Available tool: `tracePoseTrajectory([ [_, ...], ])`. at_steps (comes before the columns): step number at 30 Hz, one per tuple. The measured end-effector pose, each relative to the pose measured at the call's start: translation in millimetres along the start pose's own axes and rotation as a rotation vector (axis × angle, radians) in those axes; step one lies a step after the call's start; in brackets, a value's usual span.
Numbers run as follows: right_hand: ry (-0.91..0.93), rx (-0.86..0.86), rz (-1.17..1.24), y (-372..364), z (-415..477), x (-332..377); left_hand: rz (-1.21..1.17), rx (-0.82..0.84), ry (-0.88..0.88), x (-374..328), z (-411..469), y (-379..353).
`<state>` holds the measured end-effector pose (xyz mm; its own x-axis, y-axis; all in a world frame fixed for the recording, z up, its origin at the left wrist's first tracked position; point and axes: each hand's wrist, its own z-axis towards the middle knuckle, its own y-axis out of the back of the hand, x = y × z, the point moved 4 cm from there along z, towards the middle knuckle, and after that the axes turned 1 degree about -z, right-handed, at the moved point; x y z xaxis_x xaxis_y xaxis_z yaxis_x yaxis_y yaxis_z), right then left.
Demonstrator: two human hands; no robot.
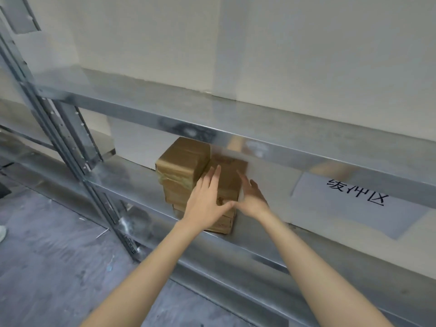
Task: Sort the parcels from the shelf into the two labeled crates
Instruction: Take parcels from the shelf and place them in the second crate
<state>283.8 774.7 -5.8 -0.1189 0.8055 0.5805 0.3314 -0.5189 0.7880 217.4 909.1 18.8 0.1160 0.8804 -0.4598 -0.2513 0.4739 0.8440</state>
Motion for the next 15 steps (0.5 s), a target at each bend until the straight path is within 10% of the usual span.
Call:
tracePoseTrajectory([
  [15,0.070,0.031,0.139,4,17,-13,-0.015,0.035,-0.077,29,31,-23],
])
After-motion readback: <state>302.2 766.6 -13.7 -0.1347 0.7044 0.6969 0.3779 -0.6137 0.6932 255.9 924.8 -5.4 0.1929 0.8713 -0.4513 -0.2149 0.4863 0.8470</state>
